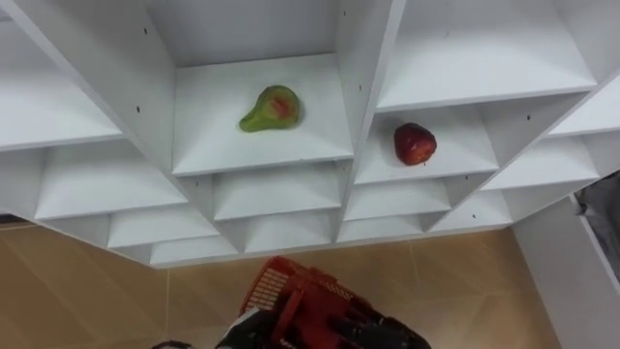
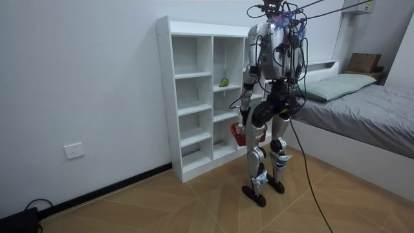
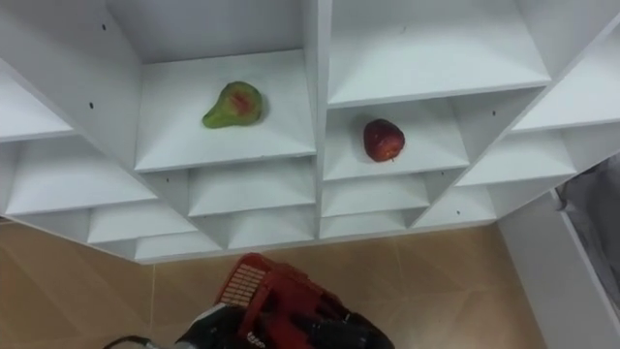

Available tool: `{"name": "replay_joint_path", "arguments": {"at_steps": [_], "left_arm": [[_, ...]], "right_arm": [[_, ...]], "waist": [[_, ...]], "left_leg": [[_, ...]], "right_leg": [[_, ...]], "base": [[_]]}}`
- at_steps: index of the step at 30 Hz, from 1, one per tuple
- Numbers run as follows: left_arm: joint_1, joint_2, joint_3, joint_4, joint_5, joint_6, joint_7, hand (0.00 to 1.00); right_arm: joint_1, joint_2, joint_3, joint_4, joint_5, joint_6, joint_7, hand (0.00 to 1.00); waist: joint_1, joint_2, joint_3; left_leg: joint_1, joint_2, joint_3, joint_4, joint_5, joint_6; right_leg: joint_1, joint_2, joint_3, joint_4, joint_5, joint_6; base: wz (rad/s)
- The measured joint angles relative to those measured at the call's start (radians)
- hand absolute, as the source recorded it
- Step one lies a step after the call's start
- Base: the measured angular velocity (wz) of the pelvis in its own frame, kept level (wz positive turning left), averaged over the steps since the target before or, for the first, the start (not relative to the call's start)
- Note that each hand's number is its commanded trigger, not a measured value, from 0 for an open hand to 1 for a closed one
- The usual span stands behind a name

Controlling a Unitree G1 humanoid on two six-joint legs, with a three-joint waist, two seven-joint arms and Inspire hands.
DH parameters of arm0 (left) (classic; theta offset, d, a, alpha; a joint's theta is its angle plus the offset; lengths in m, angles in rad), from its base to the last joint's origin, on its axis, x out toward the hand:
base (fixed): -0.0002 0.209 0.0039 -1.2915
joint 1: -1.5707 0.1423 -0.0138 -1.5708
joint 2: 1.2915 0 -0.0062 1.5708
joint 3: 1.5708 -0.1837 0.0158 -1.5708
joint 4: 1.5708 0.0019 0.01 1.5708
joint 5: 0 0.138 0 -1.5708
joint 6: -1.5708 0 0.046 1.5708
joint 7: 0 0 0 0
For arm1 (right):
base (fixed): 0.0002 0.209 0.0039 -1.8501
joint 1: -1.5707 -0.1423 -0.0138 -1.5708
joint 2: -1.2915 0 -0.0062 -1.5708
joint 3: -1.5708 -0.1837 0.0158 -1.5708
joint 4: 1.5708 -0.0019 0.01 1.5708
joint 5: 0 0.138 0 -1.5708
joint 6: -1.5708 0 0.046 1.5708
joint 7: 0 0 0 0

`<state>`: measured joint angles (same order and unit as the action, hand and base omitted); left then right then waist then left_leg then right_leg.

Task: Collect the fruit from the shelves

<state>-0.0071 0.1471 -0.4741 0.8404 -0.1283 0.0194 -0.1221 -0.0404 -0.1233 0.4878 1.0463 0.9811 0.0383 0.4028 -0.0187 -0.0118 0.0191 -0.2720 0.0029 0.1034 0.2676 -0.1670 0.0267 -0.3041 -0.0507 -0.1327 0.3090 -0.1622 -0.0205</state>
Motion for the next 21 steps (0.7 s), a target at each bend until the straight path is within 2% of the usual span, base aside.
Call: {"name": "replay_joint_path", "arguments": {"at_steps": [6,10,15,17,21], "left_arm": [[0.007,0.002,0.047,0.046,-0.055,-0.009,0.017,1.00],[0.021,0.007,0.079,0.045,-0.140,-0.016,0.031,1.00],[0.044,0.011,0.140,0.045,-0.146,-0.024,0.030,1.00],[0.061,0.020,0.162,0.037,-0.147,-0.028,0.031,1.00],[0.073,0.035,0.162,0.009,-0.152,-0.028,0.027,1.00]], "right_arm": [[0.001,-0.015,0.000,-0.004,-0.103,-0.002,0.022,0.00],[0.008,-0.042,0.000,-0.089,-0.177,-0.003,0.027,0.00],[0.026,-0.062,-0.002,-0.212,-0.255,-0.003,0.057,0.00],[0.029,-0.090,-0.002,-0.317,-0.288,0.000,0.069,0.00],[0.033,-0.122,-0.003,-0.492,-0.281,-0.007,0.081,0.00]], "waist": [[0.022,0.002,0.0008],[0.028,0.004,0.0006],[0.051,-0.004,-0.0019],[0.057,-0.014,-0.0006],[0.058,-0.032,-0.0055]], "left_leg": [[0.041,0.000,-0.011,-0.013,0.000,-0.001],[0.059,-0.001,-0.025,-0.017,0.000,-0.001],[0.096,-0.001,-0.036,-0.024,-0.001,-0.001],[0.125,-0.003,-0.037,-0.032,-0.001,-0.001],[0.163,-0.003,-0.046,-0.038,-0.003,-0.004]], "right_leg": [[0.050,0.002,-0.012,-0.021,0.001,0.002],[0.075,0.002,-0.021,-0.026,0.000,0.004],[0.122,0.003,-0.035,-0.037,-0.003,0.005],[0.149,0.002,-0.038,-0.039,-0.006,0.007],[0.203,0.010,-0.048,-0.072,-0.002,0.009]], "base": [[0.06],[0.09],[0.09],[0.03],[0.09]]}}
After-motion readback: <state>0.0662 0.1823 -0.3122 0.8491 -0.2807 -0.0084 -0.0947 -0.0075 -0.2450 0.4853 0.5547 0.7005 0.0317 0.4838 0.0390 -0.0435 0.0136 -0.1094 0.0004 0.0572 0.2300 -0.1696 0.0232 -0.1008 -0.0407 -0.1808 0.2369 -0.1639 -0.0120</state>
